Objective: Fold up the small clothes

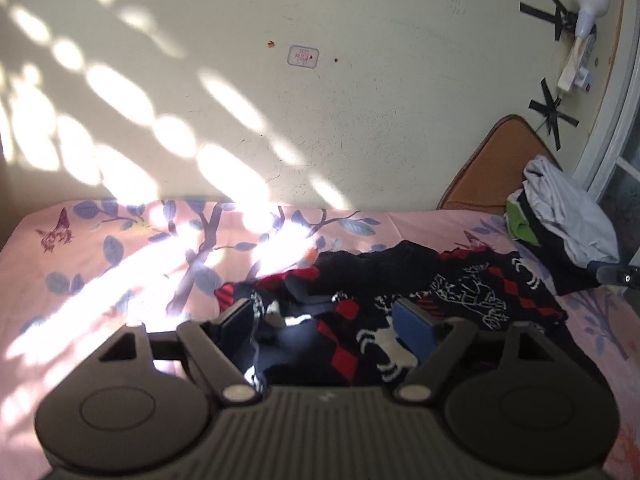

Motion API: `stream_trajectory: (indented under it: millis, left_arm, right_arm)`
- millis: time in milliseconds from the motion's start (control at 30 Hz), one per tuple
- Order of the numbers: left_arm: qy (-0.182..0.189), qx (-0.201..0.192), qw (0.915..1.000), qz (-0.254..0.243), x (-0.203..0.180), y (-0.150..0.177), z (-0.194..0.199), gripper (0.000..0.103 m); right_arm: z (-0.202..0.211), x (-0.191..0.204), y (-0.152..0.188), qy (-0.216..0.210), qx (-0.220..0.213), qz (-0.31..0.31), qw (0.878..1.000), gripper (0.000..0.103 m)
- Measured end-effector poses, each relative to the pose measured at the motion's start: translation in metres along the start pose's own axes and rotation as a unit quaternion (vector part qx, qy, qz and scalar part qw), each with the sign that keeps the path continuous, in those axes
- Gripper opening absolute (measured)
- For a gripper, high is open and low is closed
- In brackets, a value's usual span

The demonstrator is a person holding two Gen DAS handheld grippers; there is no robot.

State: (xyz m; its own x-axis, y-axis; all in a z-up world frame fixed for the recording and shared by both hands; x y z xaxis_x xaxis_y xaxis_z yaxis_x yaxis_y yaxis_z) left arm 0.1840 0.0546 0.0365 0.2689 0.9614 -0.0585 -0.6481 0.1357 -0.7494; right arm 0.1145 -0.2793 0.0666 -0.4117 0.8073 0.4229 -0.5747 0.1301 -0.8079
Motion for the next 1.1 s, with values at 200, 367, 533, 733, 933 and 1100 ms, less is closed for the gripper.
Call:
stream_trajectory:
  millis: [200,367,533,733,933,1100]
  left_arm:
    - [-0.003,0.05,0.9983,-0.031,-0.023,-0.022,-0.093,0.079]
    - [-0.007,0.079,0.996,-0.04,-0.027,-0.022,-0.136,0.071]
    - [0.008,0.089,0.9952,-0.04,-0.028,-0.017,-0.153,0.036]
    - [0.043,0.064,0.997,0.014,-0.024,-0.024,-0.125,0.011]
    - [0.092,-0.032,0.9948,0.029,-0.046,-0.027,-0.022,0.01]
    - [0.128,-0.103,0.9861,0.024,-0.061,0.017,0.073,0.011]
  right_arm:
    - [-0.1,-0.027,-0.039,-0.001,0.075,0.018,0.997,0.066]
    - [-0.177,-0.04,-0.037,-0.017,0.144,0.023,0.989,0.073]
    - [-0.232,-0.041,-0.014,-0.028,0.213,0.029,0.976,0.069]
    - [-0.21,-0.012,-0.017,-0.043,0.182,0.076,0.979,0.018]
    - [-0.121,0.05,-0.036,-0.069,0.096,0.132,0.984,0.018]
    - [-0.036,0.1,-0.004,-0.082,0.041,0.193,0.977,0.018]
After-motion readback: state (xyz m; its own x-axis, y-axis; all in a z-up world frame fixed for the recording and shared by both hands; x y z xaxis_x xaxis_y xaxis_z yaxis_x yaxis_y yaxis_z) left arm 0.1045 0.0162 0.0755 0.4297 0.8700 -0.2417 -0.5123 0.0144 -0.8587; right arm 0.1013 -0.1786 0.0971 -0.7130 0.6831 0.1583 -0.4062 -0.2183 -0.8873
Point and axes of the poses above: each gripper's, at about its wrist camera, not at the fingertips, and z roughly against the way its jaws point, x to its left, y to its underside, the point moved 7 cm from there along -z, roughly the way its jaws point, and after that the axes turned 9 degrees about -y, right-handed, at the moved point
